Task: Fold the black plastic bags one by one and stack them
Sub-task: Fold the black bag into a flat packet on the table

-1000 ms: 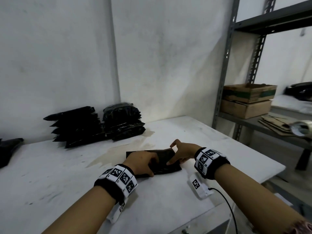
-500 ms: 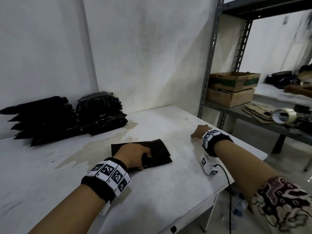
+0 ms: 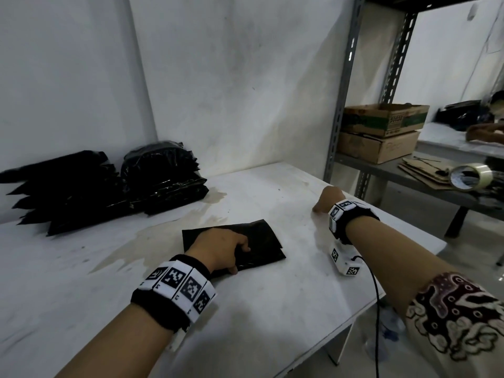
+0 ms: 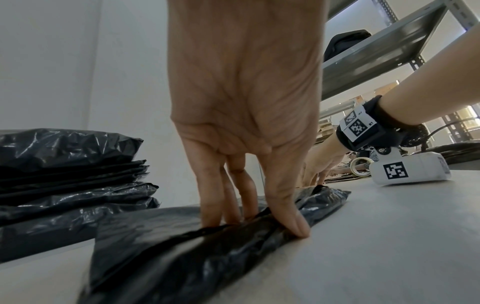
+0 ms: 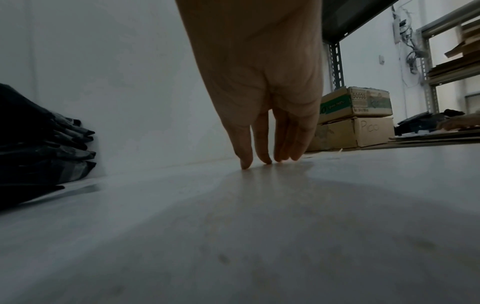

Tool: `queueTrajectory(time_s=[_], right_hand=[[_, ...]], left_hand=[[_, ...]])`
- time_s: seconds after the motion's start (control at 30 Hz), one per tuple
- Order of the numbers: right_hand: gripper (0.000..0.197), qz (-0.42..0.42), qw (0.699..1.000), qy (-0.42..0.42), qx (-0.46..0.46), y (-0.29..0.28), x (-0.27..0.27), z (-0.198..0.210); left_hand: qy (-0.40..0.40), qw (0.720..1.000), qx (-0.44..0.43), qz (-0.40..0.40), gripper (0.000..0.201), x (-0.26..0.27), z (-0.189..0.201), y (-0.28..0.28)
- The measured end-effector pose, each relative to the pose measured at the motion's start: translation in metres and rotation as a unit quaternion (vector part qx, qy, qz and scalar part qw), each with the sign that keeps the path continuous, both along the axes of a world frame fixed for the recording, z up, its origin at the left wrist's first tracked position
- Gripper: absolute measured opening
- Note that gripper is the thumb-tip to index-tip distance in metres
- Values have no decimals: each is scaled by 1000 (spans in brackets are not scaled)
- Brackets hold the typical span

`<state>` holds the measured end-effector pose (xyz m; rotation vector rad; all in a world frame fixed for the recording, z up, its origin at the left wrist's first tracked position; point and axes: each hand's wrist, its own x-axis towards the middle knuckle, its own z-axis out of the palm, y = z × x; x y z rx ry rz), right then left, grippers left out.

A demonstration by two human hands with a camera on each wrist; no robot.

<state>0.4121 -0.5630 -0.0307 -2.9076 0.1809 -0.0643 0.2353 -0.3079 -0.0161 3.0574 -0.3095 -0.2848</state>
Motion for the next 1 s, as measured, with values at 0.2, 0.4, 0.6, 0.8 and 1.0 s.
queueTrajectory(time_s=[0.2,0.4,0.6,0.8,1.0], right_hand=[[50,31,998,44,-45,2,9,2],[54,57,997,18,-45,4,10,1],[54,58,997,-2,-46,6,22,1],[40,24,997,5,-75,1,18,-7],[57,23,999,-10,-24,-5,20,4]], left_hand=[[6,1000,6,-1,51,1,2,-2],[0,1000,13,-9,50,0,4,-2],[0,1000,11,-10,50,1,3,-2],[-1,1000,4,-8,49,2,2,-1],[3,1000,-1,-7,49,1,3,-1]])
